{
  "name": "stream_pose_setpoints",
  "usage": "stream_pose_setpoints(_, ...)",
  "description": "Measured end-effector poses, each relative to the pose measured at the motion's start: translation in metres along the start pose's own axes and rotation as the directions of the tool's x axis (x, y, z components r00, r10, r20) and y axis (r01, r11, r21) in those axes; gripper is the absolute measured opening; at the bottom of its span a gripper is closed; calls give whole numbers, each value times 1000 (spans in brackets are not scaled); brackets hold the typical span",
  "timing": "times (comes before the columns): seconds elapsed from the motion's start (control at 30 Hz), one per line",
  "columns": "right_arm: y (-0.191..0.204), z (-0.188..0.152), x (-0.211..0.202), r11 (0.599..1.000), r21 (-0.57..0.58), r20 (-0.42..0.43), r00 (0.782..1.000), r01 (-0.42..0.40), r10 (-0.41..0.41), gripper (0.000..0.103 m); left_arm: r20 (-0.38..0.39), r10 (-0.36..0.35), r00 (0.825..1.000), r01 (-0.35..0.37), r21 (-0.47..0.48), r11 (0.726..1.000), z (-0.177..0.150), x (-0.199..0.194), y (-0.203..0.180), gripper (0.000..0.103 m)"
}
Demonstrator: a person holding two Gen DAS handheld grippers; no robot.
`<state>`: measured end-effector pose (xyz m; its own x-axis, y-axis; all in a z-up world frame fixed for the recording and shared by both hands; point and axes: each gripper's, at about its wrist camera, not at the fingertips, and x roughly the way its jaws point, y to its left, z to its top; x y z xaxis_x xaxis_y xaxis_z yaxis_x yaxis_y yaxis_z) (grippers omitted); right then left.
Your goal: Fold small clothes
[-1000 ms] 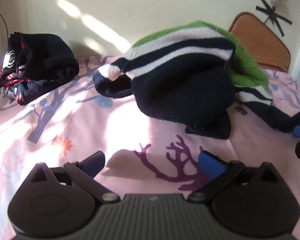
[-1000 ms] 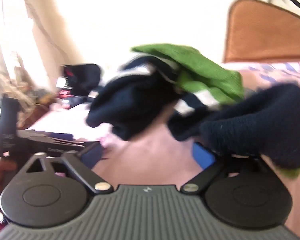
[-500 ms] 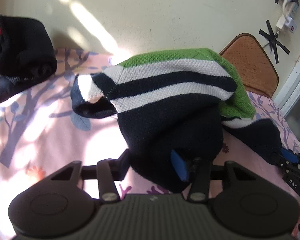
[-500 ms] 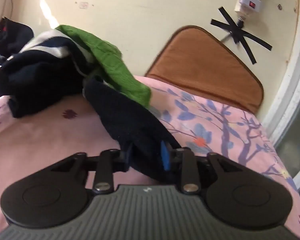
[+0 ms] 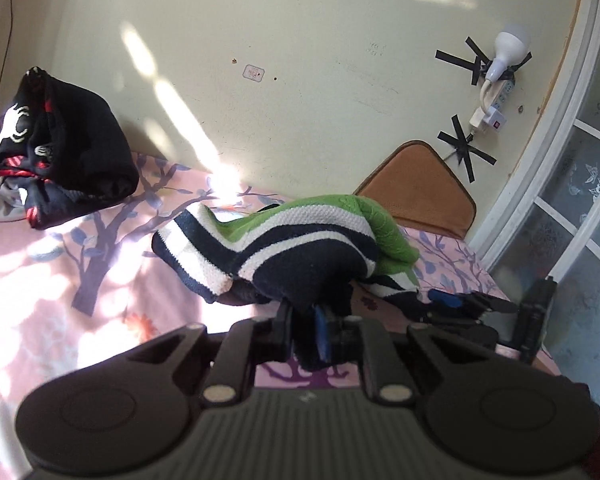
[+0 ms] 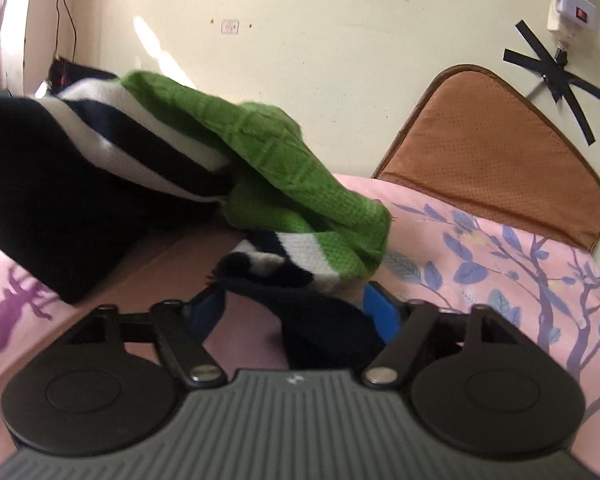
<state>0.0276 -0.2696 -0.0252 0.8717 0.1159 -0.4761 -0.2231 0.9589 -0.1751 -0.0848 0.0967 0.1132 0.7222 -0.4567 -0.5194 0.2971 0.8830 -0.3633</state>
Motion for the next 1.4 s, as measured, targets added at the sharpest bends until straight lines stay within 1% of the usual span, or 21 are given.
stream_pose_setpoints(0.03,-6,0,-1,1000,20,4,1000,16,-16,10,-7,0,1000,0,17,1000,-5,-7,0,12)
stream_pose_setpoints(0.1,-27,3,-14,992,66,49,993,105,-109,10,-8,5,1000,-5,62,998,-14,-23,2,15)
stream_pose_setpoints(0.17,-56,3,-31,963,109,84,963,245,-255,10,35,22,999,-25,78,997,-14,-37,7,17)
stream_pose_setpoints(0.27,-107,-6,-62,893,218,72,906,395,-418,10,103,72,992,-81,79,994,4,-47,22,32)
stream_pose_setpoints(0.33,-136,-14,-78,855,276,17,888,438,-460,14,98,103,990,-111,85,990,20,-34,29,38)
stream_pose_setpoints(0.4,-151,-21,-94,837,313,3,881,448,-473,32,66,118,991,-123,87,989,35,-10,32,44)
stream_pose_setpoints(0.43,-153,-26,-104,827,335,13,875,451,-483,35,38,115,993,-118,89,989,42,8,37,53)
stream_pose_setpoints(0.47,-155,-30,-112,818,362,18,874,447,-486,35,8,108,994,-109,91,990,47,27,41,58)
stream_pose_setpoints(0.57,-158,-38,-126,822,450,48,910,349,-412,57,-82,105,991,-99,70,993,65,82,50,62)
stream_pose_setpoints(0.6,-158,-36,-127,827,471,64,923,306,-379,64,-113,96,989,-88,68,994,70,100,51,69)
stream_pose_setpoints(0.63,-157,-34,-126,835,482,77,936,266,-343,66,-148,85,985,-75,70,995,74,117,52,89)
stream_pose_setpoints(0.7,-155,-28,-116,852,484,97,955,202,-281,77,-226,57,972,-46,55,997,76,150,55,100)
stream_pose_setpoints(0.77,-148,-23,-103,867,465,100,963,176,-249,85,-292,17,956,-12,18,1000,71,171,57,92)
stream_pose_setpoints(0.83,-143,-17,-86,887,433,80,973,161,-216,87,-331,-6,944,12,15,1000,63,177,54,39)
stream_pose_setpoints(0.87,-136,-15,-79,892,422,60,976,164,-208,87,-323,19,946,-9,30,999,60,174,52,31)
stream_pose_setpoints(0.9,-130,-12,-72,898,409,48,979,162,-199,87,-301,19,953,-10,30,999,59,166,51,11)
stream_pose_setpoints(1.1,-113,1,-47,939,331,46,992,97,-118,87,-48,4,999,-8,-76,997,71,52,65,8)
stream_pose_setpoints(1.23,-110,4,-52,945,325,106,994,-34,-1,87,99,30,995,-18,-114,993,68,-36,72,9)
stream_pose_setpoints(1.3,-106,5,-56,941,326,138,989,-90,47,87,135,90,987,-76,-107,991,57,-69,71,9)
stream_pose_setpoints(1.37,-103,6,-59,938,323,156,984,-127,80,87,141,128,982,-112,-117,987,43,-89,74,25)
stream_pose_setpoints(1.4,-102,7,-57,936,322,160,983,-142,94,87,146,143,979,-125,-129,984,36,-95,77,48)
